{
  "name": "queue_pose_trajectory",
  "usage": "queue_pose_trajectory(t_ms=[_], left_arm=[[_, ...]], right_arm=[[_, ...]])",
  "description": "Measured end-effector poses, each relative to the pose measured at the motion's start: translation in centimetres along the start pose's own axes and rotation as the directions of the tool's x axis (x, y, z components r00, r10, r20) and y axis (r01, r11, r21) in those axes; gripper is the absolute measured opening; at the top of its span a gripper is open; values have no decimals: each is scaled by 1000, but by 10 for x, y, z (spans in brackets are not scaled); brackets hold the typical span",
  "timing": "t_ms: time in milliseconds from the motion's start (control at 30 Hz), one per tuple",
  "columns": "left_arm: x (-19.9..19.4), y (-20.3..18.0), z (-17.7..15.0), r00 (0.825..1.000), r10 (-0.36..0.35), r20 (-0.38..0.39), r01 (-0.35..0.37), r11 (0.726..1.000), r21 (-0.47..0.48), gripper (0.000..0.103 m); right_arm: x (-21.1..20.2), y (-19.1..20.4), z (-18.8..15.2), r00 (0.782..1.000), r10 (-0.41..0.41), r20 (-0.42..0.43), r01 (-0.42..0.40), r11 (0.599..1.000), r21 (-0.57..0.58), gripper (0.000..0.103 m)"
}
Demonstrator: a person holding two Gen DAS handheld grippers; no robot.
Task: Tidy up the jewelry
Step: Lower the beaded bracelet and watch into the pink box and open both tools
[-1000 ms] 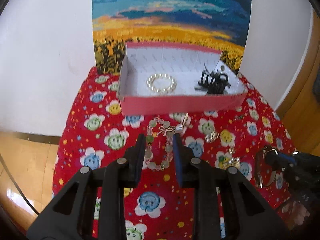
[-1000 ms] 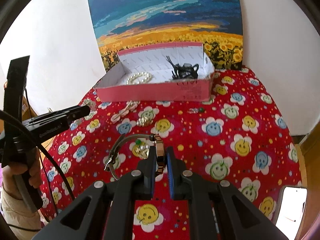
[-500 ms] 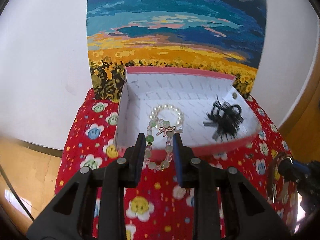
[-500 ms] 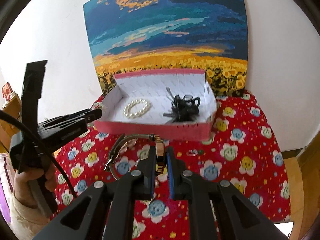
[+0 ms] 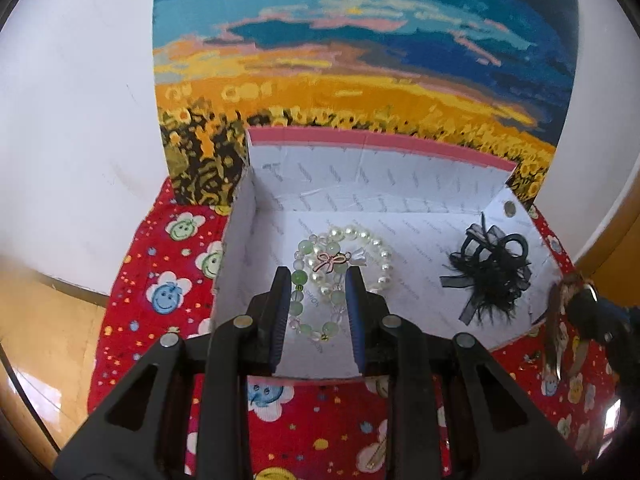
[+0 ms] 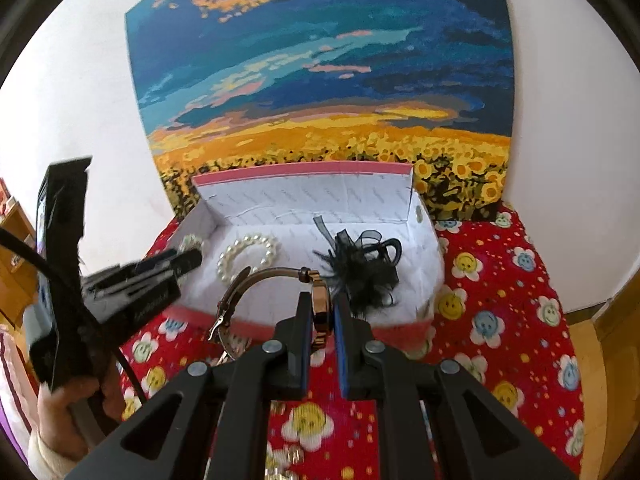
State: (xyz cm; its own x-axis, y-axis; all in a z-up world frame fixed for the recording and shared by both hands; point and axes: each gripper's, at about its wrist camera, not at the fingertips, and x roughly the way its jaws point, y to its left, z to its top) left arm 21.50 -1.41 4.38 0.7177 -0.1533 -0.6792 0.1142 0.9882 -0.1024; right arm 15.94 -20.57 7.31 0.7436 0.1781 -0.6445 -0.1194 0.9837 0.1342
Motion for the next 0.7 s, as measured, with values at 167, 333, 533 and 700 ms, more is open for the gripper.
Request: queue_pose_trajectory(t_ms=[167, 333, 533, 700], left_arm=[[11, 0, -2, 1000, 8, -19, -8, 1000, 1, 20], [19, 2, -5, 999, 4, -42, -4, 1000, -2, 20], [23, -1, -8, 999, 8, -51, -7, 1000, 12, 20], [23, -3, -9, 998, 6, -55, -5, 1000, 19, 21]], right_arm=[[29, -5, 5, 1000, -16, -13, 16, 999, 31, 12], [51, -8, 3, 998, -43, -37, 44, 998, 45, 12], [58, -6, 2, 998, -50, -40, 51, 998, 38, 12], [59, -5, 2, 998, -50, -42, 51, 998, 35, 12]])
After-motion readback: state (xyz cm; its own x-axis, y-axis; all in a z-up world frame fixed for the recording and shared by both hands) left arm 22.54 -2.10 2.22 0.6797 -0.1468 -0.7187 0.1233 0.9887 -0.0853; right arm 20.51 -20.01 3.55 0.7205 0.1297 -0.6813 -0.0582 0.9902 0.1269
